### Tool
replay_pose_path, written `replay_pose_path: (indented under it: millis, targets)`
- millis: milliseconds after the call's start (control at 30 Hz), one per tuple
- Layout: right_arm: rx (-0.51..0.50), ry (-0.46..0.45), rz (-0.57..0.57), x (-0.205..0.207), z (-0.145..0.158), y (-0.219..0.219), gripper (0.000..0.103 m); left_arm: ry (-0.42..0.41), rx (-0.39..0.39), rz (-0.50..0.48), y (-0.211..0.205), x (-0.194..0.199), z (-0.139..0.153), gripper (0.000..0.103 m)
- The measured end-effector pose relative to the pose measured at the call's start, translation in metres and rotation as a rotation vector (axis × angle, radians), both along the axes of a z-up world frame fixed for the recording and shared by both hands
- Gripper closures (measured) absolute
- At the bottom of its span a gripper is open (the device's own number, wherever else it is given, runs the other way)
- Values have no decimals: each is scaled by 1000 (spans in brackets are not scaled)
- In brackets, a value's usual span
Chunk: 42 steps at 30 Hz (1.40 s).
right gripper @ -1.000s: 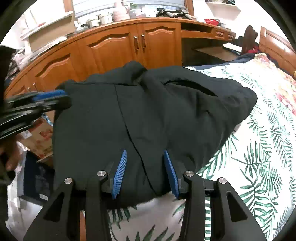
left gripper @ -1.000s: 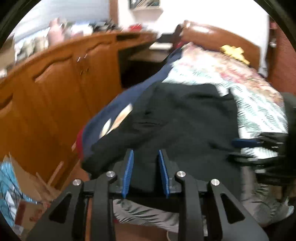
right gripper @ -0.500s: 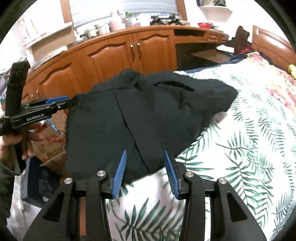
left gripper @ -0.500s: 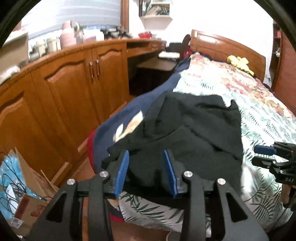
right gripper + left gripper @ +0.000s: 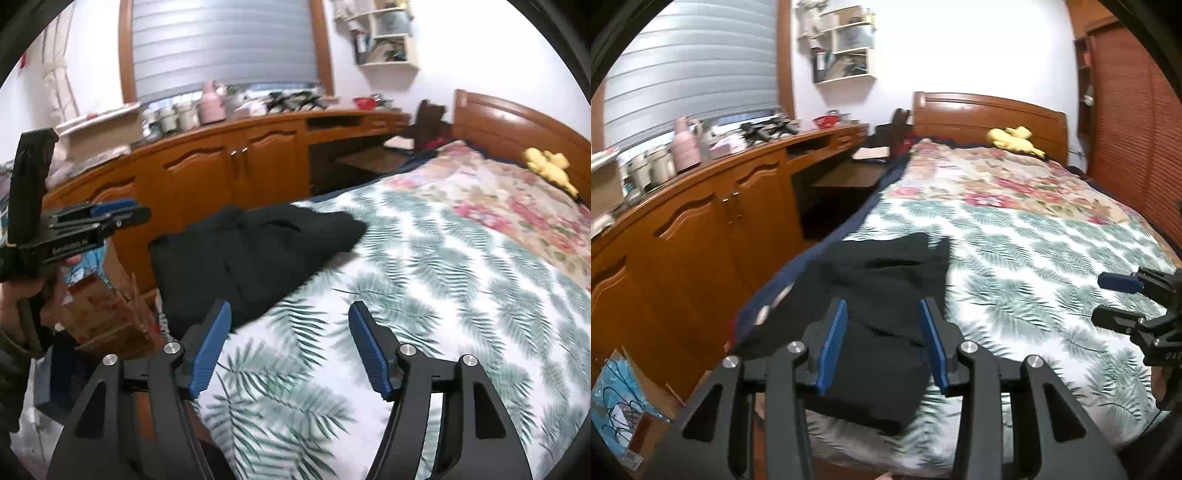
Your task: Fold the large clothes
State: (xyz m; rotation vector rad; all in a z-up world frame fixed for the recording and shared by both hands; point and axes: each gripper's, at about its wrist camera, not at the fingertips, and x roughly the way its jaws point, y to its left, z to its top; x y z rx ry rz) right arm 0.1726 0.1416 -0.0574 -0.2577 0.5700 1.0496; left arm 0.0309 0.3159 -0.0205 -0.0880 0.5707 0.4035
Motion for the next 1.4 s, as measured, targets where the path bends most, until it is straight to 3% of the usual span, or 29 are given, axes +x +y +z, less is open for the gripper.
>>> replay_pose_path:
  millis: [600, 933, 1167, 1400]
  targets:
    - [61, -87, -327, -22, 38, -196, 27, 31, -7, -245, -172, 59, 13, 64]
    - [159, -126, -609, -42, 44, -304, 25, -49, -33, -351, -258, 53, 15, 64]
    - [189, -160, -686, -64, 49, -342, 25, -76, -32, -380, -299, 43, 13, 64]
    - [216, -160, -712, -82, 56, -358, 24, -127, 4, -382, -320, 22, 33, 64]
